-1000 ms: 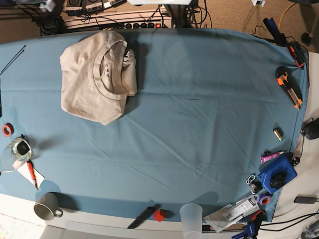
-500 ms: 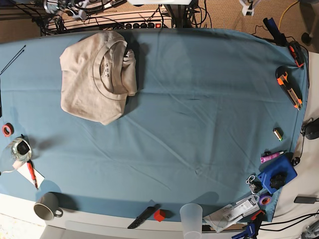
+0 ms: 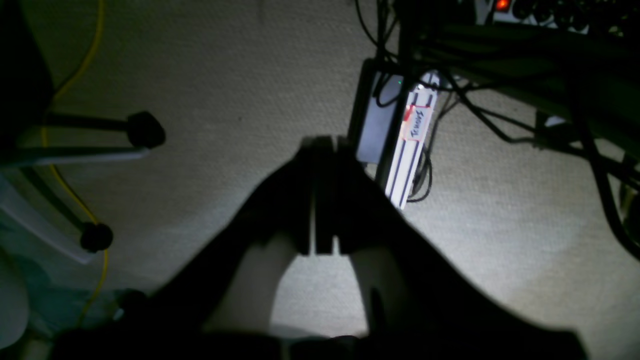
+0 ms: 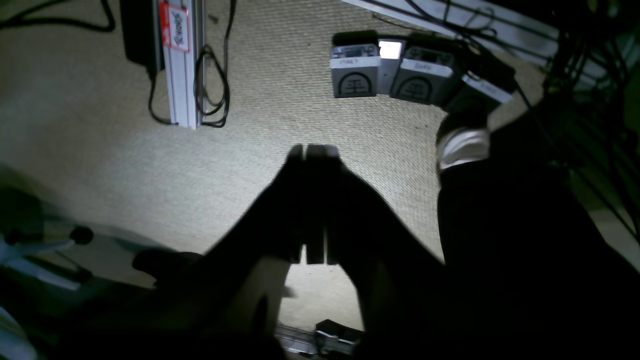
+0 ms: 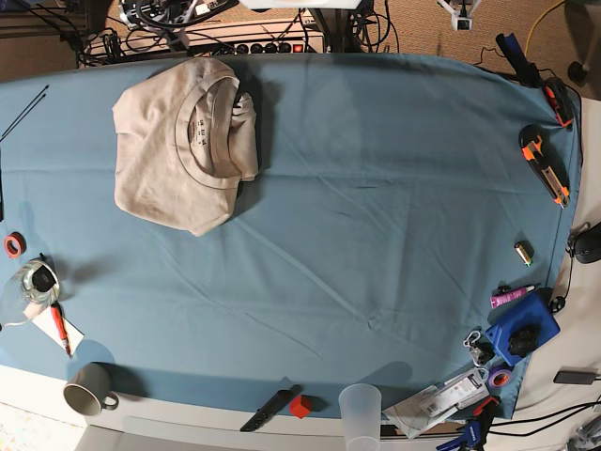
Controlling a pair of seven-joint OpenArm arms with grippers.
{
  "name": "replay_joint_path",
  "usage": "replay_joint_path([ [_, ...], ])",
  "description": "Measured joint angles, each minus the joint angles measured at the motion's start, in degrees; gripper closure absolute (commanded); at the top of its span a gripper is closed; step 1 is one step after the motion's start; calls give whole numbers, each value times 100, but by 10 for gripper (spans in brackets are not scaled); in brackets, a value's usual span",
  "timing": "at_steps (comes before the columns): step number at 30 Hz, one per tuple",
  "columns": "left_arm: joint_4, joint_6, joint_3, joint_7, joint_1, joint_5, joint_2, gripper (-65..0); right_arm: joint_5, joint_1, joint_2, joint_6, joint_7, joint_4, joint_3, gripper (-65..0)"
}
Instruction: Fold the T-shirt properly
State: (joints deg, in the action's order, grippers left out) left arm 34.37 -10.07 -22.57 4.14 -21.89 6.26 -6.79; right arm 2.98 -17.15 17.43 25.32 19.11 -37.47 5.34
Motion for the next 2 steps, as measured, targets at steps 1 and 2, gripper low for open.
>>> replay_joint_path([
  [1,24,4,-2,-2,-2,-2,13,0,0,4,0,-4,-13,-2,57,0],
  [2,44,9,-2,-11,0,-2,28,0,0,13,0,-2,-13,-2,87,0],
])
